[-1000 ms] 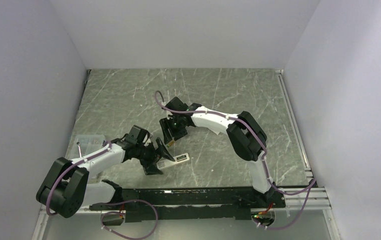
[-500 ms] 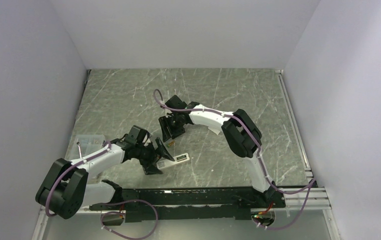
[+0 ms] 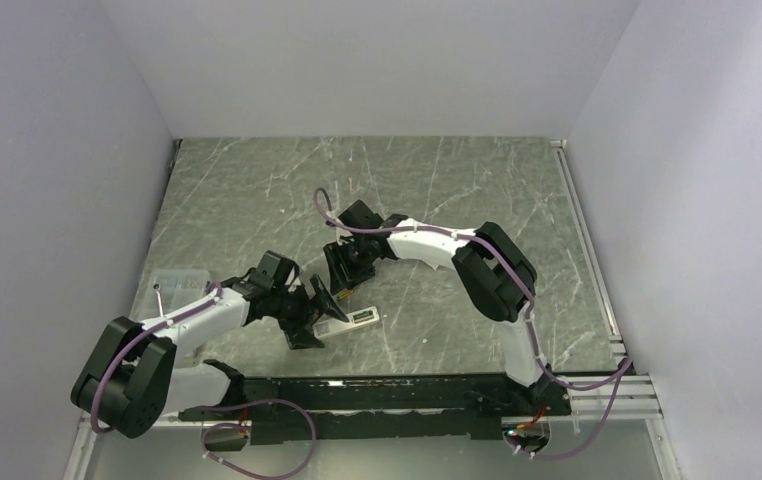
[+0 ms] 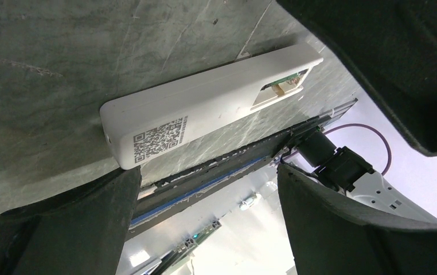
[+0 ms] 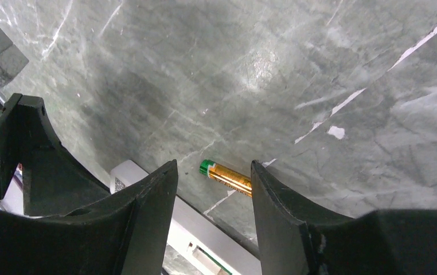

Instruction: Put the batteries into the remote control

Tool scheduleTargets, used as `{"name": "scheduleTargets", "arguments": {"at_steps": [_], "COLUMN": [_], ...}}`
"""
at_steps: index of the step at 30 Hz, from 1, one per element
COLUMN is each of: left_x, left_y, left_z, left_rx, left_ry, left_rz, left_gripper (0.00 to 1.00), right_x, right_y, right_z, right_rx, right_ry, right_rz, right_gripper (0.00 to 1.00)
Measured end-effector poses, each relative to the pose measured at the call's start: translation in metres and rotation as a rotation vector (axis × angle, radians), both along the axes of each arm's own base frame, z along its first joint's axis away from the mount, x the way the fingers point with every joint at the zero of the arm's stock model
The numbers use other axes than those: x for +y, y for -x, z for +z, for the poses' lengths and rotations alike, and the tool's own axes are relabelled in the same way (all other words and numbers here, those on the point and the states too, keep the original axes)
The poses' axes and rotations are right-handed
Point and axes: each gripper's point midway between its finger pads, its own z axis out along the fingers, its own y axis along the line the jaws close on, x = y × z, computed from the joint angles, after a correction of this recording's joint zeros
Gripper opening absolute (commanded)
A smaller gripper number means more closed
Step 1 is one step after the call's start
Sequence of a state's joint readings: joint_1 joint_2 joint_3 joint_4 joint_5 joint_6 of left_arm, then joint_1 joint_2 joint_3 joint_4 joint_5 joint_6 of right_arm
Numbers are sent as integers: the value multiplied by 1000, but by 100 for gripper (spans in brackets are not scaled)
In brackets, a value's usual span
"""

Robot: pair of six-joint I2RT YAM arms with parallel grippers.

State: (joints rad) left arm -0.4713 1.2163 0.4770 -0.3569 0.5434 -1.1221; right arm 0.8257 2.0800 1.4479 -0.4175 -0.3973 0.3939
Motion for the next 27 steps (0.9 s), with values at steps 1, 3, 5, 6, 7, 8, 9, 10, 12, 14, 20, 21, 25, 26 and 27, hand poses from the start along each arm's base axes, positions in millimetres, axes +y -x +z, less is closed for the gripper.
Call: {"name": "scheduleTargets", "arguments": {"at_steps": [1, 3, 5, 6, 7, 8, 9, 10, 12, 14, 20, 21, 25, 26, 27], "left_x": [0, 0, 0, 0, 1, 1, 1, 1, 1, 1, 1, 1, 1, 1, 1], "left_y": [0, 0, 0, -1, -1, -1, -1, -1, -1, -1, -2, -2, -2, -2, -2], "left_z": [0, 0, 0, -1, -1, -1, -1, -1, -1, -1, -2, -2, -2, -2, -2], "left_rx": [0, 0, -1, -1, -2, -2, -3, -3, -3, -3, -4, -5, -5, -5, -5], "left_ry": [0, -1, -3, -4, -6, -6, -8, -8, -8, -8, -11, -12, -12, -12, -12], "left_rz": [1, 2, 3, 4, 5, 5, 6, 6, 7, 7, 8, 8, 8, 7, 7], "left_gripper": [94, 94, 94, 93, 93, 93, 93, 93, 93, 93, 93, 93, 93, 93, 93], "right_x": [-1, -2, -2, -3, -3, -3, -3, -3, -4, -5, -12, -13, -15, -16, -18], "right_y": [2, 4, 4, 5, 5, 4, 4, 4, 3, 2, 4, 5, 4, 4, 5], "right_z": [0, 0, 0, 0, 0, 0, 0, 0, 1, 1, 15, 19, 33, 34, 34], "right_rx": [3, 5, 4, 5, 4, 2, 1, -1, -9, -15, -38, -42, -67, -73, -78], "right_ry": [1, 2, 2, 4, 5, 6, 7, 8, 15, 21, 23, 20, 5, 6, 12], "right_rz": [1, 1, 1, 0, 0, -1, -2, -3, -7, -11, -24, -26, -32, -34, -33], "right_gripper": [53, 53, 53, 53, 53, 53, 53, 54, 54, 54, 54, 54, 54, 53, 53]}}
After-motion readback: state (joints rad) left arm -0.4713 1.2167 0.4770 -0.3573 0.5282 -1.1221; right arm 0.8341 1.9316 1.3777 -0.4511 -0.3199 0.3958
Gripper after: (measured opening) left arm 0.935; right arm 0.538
